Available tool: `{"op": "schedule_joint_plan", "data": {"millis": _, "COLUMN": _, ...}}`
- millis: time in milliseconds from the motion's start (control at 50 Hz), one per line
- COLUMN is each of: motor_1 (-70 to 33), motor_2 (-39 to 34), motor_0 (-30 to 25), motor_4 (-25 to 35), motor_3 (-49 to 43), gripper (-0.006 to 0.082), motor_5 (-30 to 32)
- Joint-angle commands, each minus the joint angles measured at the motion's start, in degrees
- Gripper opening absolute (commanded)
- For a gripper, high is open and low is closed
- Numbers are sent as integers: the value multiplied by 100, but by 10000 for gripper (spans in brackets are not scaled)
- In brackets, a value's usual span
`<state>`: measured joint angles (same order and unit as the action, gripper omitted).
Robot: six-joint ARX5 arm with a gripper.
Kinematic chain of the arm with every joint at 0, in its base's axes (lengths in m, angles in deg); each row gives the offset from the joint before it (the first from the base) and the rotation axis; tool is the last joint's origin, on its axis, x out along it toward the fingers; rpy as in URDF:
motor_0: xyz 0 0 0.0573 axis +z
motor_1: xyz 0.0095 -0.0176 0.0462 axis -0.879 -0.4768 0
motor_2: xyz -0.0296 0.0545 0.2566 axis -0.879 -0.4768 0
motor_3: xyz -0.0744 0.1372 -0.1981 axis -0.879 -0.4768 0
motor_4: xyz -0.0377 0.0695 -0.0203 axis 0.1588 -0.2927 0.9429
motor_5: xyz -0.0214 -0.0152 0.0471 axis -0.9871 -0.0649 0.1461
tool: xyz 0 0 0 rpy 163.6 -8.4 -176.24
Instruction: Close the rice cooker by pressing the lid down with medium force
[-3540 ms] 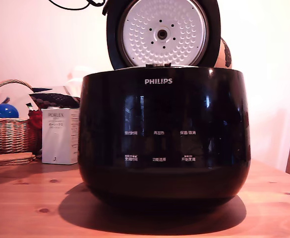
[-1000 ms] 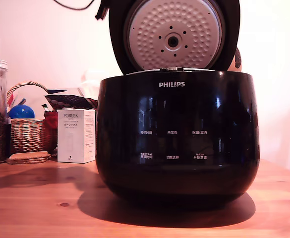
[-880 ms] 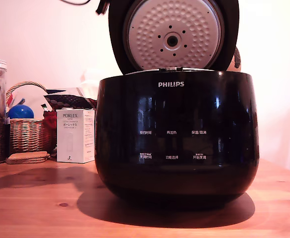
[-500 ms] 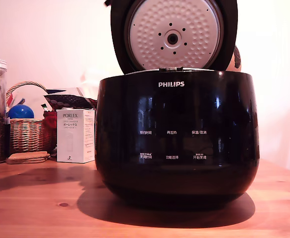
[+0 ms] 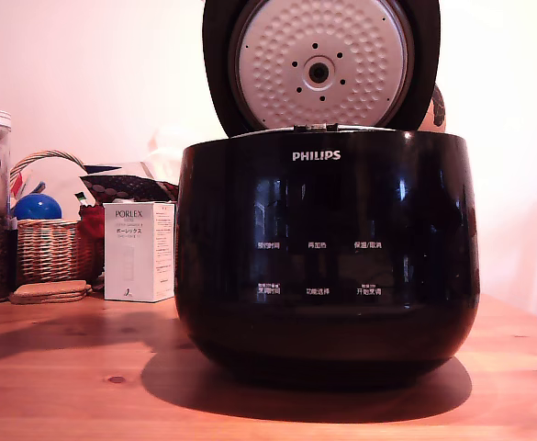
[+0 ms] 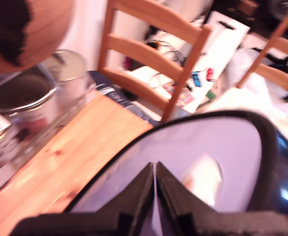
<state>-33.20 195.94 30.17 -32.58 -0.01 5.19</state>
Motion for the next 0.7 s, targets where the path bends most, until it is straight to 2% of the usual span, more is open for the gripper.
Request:
{"op": "schedule_joint_plan", "data": {"millis": 0, "motor_1": 334, "motor_2": -529, "motor_0": 2, "motor_4": -4, "motor_3": 199, "gripper": -21, "motor_5": 7}}
{"op": "schedule_joint_plan", "data": {"millis": 220, "motor_1": 981, "motor_2": -1860, "motor_0": -59, "motor_4": 2, "motor_3": 693, "gripper": -21, "motor_5": -31}}
{"op": "schedule_joint_plan", "data": {"millis": 680, "motor_1": 1185, "motor_2": -3012, "motor_0": -614, "motor_4": -92, "motor_3": 1224, "gripper": -21, "motor_5": 7}}
